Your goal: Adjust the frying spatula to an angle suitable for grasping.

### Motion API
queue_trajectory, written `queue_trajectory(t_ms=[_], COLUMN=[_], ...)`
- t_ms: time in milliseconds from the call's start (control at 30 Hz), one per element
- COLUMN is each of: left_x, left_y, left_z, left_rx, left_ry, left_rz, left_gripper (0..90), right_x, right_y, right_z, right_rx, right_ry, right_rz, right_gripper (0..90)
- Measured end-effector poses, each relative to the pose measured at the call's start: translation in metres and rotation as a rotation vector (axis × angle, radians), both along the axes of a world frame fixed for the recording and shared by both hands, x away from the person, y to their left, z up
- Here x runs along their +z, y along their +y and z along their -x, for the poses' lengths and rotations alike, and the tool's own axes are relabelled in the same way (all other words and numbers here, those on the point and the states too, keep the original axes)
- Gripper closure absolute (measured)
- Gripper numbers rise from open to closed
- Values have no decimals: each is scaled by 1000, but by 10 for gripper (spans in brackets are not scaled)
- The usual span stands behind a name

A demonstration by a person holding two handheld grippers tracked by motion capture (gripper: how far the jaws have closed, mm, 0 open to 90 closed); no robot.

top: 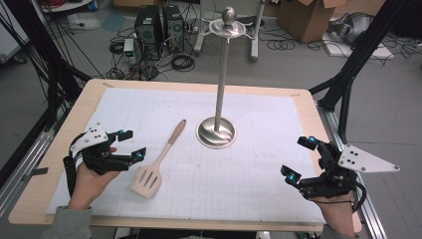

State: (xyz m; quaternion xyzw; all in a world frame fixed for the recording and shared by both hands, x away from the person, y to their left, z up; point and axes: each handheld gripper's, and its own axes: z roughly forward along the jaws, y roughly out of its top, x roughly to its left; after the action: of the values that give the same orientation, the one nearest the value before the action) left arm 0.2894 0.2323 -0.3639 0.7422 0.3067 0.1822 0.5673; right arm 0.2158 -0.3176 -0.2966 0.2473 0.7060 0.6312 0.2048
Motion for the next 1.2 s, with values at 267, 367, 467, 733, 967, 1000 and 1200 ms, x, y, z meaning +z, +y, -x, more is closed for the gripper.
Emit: queue_trajectory(t_ms=[267, 367, 467, 733, 967, 1000, 1200], left_x=[-9, -11, -15, -20, -25, -25, -29], left_y=[-8, -11, -16, -19, -24, -26, -30], left_z=[-4, -4, -4, -4, -6, -6, -6], left_rx=[-15, -19, -11, 40, 26, 27, 29], left_ry=[74, 78, 70, 42, 45, 39, 33], left_rz=[-58, -72, -96, -138, -181, -189, -219], left_gripper=[352, 371, 438, 626, 756, 797, 867], right_x=[-1, -1, -2, -3, -4, -5, -7], right_y=[1, 1, 2, 4, 4, 5, 6], right_z=[-1, -1, -2, -3, -4, -5, -6], right_rx=[5, 7, 11, 16, 17, 19, 22], right_ry=[1, 0, 2, 9, 14, 16, 24], right_rz=[6, 10, 14, 17, 19, 22, 25], right_gripper=[30, 30, 31, 31, 31, 31, 31])
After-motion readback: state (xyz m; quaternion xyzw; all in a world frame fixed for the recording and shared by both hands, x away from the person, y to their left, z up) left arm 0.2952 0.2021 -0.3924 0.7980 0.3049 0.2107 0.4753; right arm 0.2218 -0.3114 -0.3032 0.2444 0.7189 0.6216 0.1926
